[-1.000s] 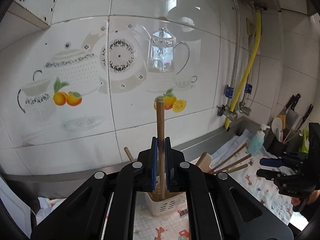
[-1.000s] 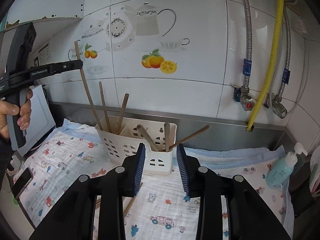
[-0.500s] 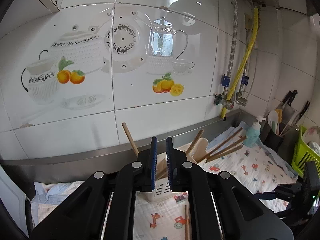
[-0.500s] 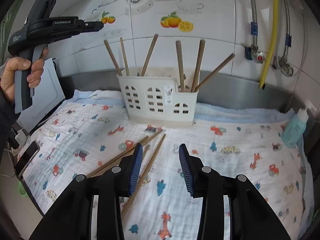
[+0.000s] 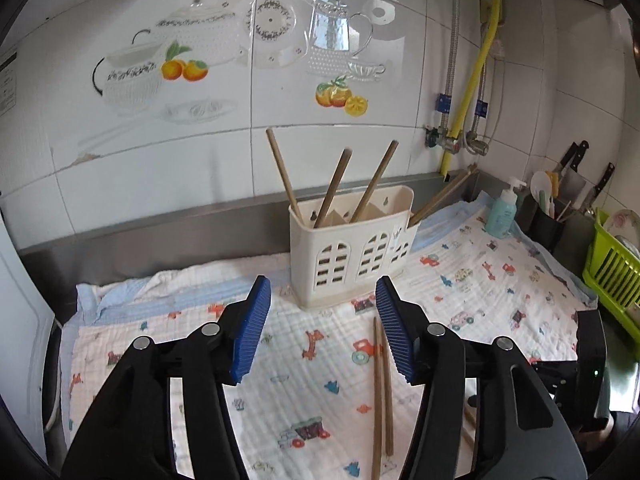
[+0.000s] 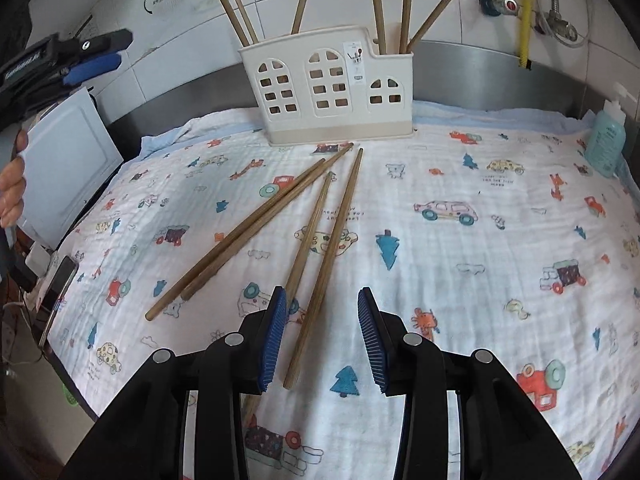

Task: Organize utensils
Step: 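Open both grippers and move them back over the remaining chopsticks, then close the right gripper on a chopstick while the left gripper closes on another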

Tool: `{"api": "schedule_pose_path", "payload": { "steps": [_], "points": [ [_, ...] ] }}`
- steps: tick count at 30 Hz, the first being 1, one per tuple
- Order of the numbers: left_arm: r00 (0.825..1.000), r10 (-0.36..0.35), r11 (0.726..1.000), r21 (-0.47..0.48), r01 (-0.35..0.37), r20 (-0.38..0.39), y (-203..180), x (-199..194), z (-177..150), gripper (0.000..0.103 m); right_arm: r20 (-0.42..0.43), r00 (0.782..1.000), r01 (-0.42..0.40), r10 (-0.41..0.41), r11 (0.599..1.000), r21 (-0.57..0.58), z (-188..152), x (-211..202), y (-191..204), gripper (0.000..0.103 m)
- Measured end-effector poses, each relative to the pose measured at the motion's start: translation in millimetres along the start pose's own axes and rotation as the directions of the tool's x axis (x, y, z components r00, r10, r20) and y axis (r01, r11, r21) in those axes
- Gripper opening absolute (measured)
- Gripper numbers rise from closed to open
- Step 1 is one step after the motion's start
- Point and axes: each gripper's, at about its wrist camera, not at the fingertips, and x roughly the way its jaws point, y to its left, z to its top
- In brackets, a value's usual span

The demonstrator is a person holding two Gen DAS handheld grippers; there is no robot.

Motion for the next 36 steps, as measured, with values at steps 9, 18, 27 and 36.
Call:
{"api": "schedule_pose_path", "payload": {
  "steps": [9,18,27,36],
  "points": [
    [0.999,0.022,0.999,-0.042,-0.024,-0.046,12,-8,-52,0.062,-0.020,0.998,0.057,-0.056,0.998,0.029,0,18,9,0.016],
    [0.996,0.025,0.999,-0.022,-0.027,-0.088,7,-7,-80,0.062,-0.045,0.995,0.089,-0.088,0.995,0.040,2,31,13,0.011],
    [0.983,-0.011,1.000,-0.014,0.009,-0.183,-10,14,-109,0.062,-0.043,0.993,0.113,-0.112,0.993,0.027,0,31,14,0.008],
    [0.962,-0.017,1.000,0.010,0.021,-0.273,-29,44,-123,0.062,-0.026,0.995,0.101,-0.100,0.995,0.029,-5,20,6,0.008]
  ]
}}
